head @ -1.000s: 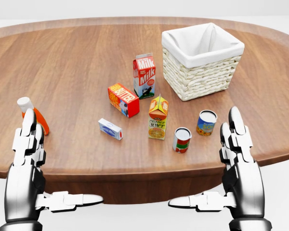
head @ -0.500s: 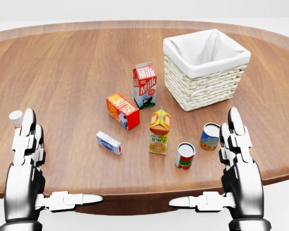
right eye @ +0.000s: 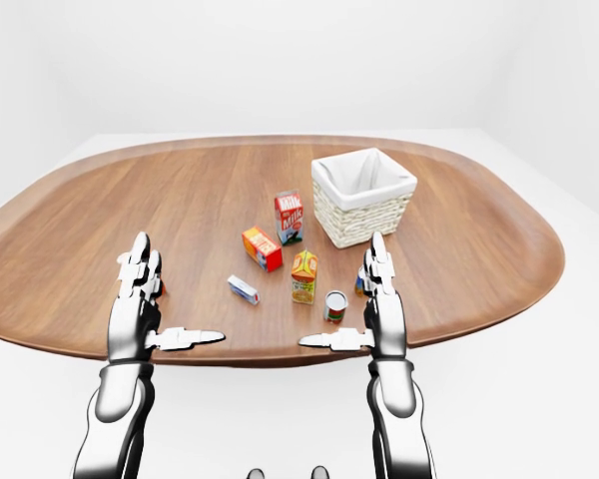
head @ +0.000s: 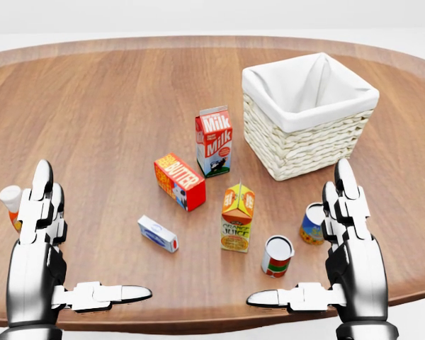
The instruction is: Pick up the alphabet soup and the tomato sauce, and put them in the basket.
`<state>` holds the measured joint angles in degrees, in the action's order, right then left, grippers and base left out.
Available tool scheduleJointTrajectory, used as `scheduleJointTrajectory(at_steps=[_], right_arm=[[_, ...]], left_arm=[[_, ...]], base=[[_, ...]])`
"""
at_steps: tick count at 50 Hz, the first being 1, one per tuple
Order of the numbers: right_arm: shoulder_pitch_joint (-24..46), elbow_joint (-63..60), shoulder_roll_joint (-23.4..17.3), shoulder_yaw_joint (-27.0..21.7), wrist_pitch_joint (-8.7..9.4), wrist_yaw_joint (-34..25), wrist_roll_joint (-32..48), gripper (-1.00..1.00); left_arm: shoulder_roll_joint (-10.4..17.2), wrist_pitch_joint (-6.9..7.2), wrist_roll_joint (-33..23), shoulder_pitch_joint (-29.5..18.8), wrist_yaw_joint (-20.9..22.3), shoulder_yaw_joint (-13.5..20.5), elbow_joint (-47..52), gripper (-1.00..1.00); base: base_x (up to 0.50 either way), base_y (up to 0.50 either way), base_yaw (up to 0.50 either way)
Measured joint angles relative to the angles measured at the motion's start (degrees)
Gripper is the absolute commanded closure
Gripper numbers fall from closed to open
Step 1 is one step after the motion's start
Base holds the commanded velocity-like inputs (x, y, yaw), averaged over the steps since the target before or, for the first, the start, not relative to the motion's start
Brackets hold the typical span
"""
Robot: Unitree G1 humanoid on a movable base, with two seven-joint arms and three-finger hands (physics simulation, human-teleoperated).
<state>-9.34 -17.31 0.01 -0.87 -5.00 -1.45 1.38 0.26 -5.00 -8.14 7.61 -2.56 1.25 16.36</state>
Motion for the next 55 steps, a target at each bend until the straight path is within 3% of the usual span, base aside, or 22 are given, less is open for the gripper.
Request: scheduleJointTrajectory(at_steps=[55], right_arm=[[0.3,0.7,-0.1,0.0,0.0,0.0,0.2,-1.0]], left_arm=[[0.0,0.0,-0.1,-0.3,0.0,0.0,-0.1,-1.0]], base=[[0.19,0.0,0.0]])
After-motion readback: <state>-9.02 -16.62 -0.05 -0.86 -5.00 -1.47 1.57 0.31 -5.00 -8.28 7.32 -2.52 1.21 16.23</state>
